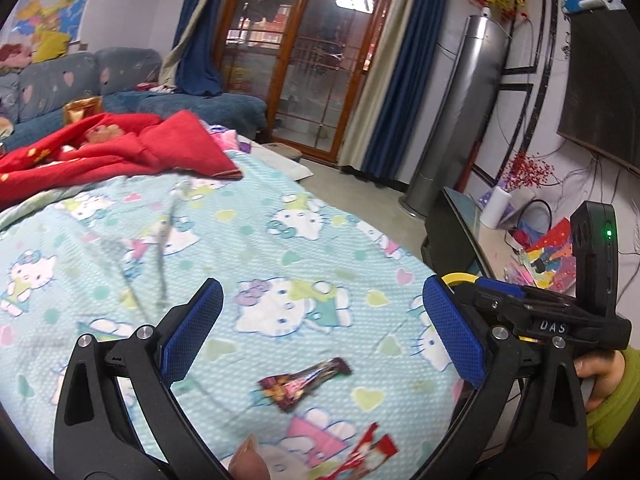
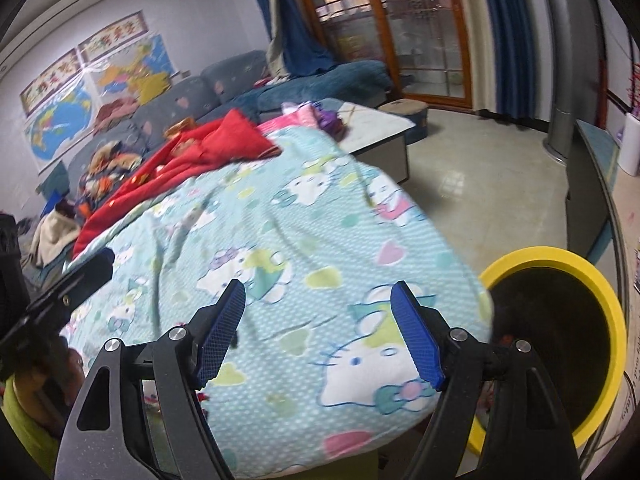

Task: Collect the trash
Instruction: 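Bring both open tools back over the remaining wrappers on the bedspread, then grasp the brown chocolate bar wrapper with the right tool while the left tool grasps the red wrapper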

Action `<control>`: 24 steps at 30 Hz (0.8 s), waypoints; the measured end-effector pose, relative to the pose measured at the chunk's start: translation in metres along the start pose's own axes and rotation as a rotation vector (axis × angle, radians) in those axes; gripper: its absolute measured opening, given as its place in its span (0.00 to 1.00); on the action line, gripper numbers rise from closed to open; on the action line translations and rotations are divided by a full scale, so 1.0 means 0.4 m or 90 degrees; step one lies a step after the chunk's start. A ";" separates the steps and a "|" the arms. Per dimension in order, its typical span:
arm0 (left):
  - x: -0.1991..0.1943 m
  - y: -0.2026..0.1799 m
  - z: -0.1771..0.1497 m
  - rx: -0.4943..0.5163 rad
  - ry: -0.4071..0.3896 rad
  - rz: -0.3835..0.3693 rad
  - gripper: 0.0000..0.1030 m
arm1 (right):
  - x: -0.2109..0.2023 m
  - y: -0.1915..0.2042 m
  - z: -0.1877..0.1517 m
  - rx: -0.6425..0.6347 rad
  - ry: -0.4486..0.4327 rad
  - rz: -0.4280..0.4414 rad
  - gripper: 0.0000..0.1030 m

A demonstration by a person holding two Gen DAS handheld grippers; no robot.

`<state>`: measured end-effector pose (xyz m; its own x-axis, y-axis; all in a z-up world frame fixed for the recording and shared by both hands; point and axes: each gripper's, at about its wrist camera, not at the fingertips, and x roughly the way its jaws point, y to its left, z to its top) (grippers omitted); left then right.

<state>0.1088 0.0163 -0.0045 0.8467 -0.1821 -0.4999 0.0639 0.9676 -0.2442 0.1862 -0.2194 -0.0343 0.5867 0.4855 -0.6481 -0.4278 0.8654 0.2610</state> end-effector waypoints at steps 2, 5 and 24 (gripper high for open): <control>-0.011 0.024 -0.005 -0.007 0.004 0.004 0.89 | 0.010 0.024 -0.004 -0.015 0.008 0.009 0.70; -0.029 0.054 -0.018 -0.017 0.011 0.005 0.89 | 0.028 0.058 -0.015 -0.038 0.021 0.031 0.68; -0.074 0.104 -0.194 -0.001 0.171 -0.100 0.58 | 0.207 0.229 -0.075 -0.255 0.129 0.124 0.52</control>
<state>0.0454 0.0485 -0.0642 0.6570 -0.3689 -0.6575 0.1816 0.9239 -0.3369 0.1748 -0.1036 -0.0855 0.3413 0.5652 -0.7510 -0.7707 0.6257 0.1207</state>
